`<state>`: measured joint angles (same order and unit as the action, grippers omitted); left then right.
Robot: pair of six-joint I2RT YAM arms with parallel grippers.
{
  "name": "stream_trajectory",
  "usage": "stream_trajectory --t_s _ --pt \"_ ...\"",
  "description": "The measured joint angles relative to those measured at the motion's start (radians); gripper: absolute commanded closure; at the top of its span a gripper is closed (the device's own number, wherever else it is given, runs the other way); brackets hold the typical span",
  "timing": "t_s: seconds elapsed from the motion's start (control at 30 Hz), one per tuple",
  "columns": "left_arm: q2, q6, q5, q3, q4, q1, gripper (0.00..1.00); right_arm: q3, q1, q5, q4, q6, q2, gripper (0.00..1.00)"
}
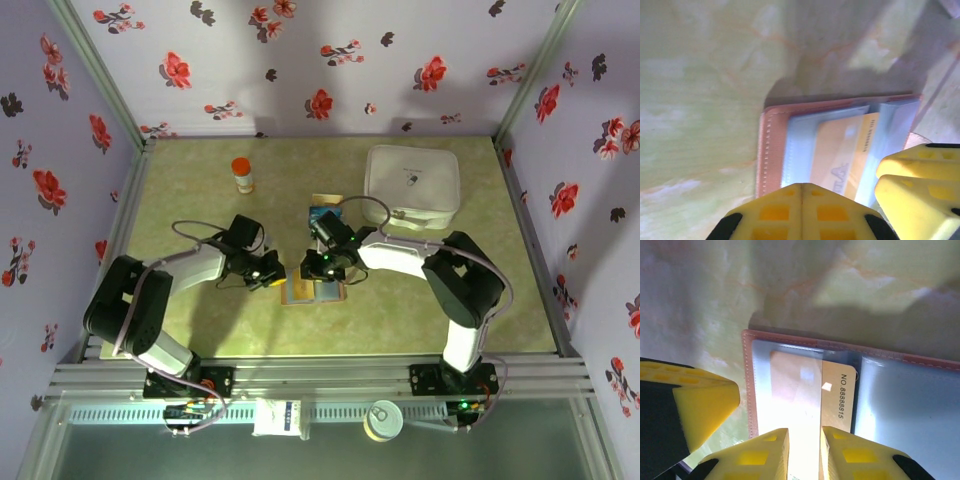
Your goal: Take the credit cards out of the card holder
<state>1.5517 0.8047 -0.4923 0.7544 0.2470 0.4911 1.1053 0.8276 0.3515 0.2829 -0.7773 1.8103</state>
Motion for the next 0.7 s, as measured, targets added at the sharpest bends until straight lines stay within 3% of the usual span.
stream_trajectory --t_s 0.37,0.7 --pt "0.051 -0.005 0.009 0.052 0.022 0.067 1.0 0.0 0.0 -0.039 0.046 0.015 -0.013 0.73" --pt "0.08 -0.027 0.04 0.053 0.044 0.072 1.0 0.0 0.0 -0.036 0.052 0.018 0.004 0.73"
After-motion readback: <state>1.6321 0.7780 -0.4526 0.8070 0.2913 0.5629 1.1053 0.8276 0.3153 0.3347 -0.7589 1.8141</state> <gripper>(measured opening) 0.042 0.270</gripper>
